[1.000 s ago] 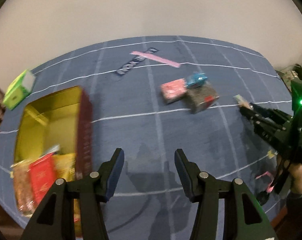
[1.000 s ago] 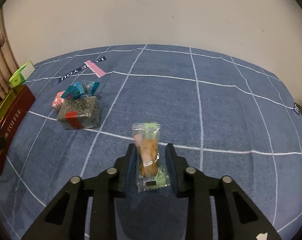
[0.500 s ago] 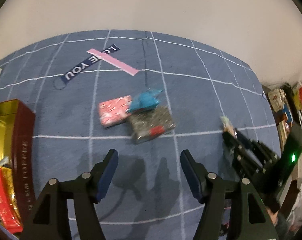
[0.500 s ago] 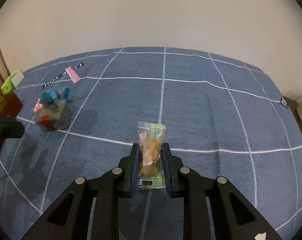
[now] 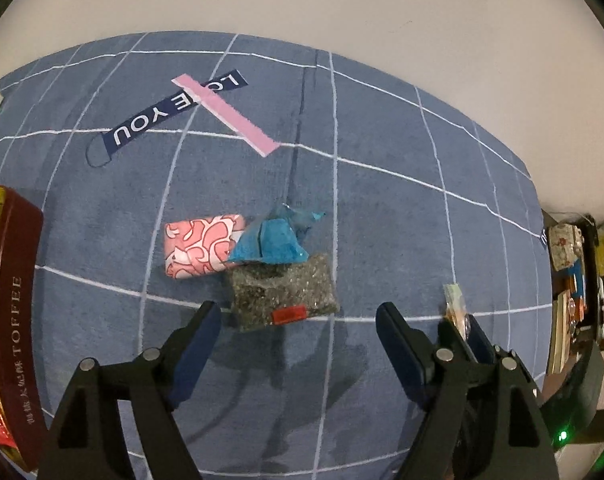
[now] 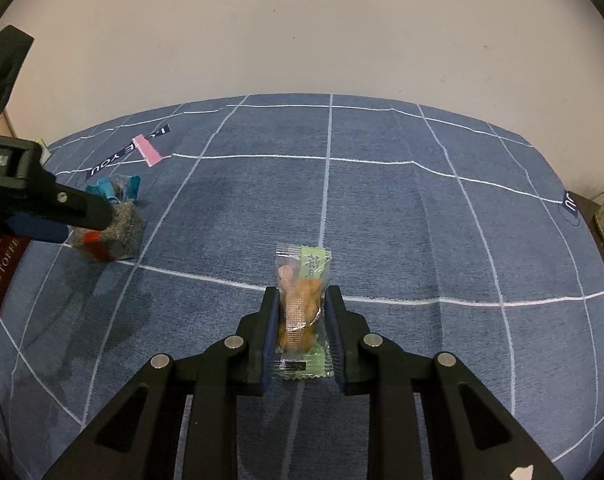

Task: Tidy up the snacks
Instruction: 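Grasp the seaweed block with the left gripper while the right gripper holds the candy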

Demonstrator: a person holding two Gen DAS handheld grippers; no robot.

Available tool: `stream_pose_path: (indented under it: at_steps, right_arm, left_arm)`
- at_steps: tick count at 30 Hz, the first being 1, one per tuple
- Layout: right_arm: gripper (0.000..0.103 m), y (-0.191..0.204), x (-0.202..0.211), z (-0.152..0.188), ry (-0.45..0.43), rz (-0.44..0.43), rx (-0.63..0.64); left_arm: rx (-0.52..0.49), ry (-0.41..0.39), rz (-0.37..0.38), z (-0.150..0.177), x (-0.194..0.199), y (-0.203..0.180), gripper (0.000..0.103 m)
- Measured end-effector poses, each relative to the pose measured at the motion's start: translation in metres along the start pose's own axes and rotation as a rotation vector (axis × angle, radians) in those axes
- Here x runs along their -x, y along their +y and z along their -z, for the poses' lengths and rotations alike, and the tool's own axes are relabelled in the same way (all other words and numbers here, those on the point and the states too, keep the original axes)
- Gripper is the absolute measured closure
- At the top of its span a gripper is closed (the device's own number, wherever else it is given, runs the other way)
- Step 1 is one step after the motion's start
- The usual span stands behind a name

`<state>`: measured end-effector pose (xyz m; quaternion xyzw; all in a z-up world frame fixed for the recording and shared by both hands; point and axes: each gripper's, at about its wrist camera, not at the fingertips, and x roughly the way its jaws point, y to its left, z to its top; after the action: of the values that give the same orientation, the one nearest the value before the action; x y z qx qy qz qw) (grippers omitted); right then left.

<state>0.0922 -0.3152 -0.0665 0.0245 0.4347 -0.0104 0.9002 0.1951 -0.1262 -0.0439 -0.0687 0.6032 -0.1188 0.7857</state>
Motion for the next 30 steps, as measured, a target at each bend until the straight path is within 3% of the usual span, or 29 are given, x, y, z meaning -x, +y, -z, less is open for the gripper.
stream_pose_path:
  at_steps: [13,15,18,30]
  right_arm:
    - [0.080,0.000,-0.001,0.000,0.000,-0.005,-0.002]
    - [0.080,0.001,-0.002,0.000,0.000,-0.004,-0.002]
    - [0.080,0.000,-0.002,0.001,0.000,-0.003,-0.001]
    - [0.080,0.001,-0.002,0.002,0.000,0.011,0.012]
  left_arm:
    - [0.074,-0.016,-0.087,-0.004,-0.025,0.000,0.022]
    - [0.072,-0.014,-0.100,-0.004,-0.027,0.002,0.025]
    - [0.076,-0.017,-0.081,-0.004,-0.027,0.005,0.040]
    - [-0.008,0.018,-0.077,0.027,-0.010,0.013,0.043]
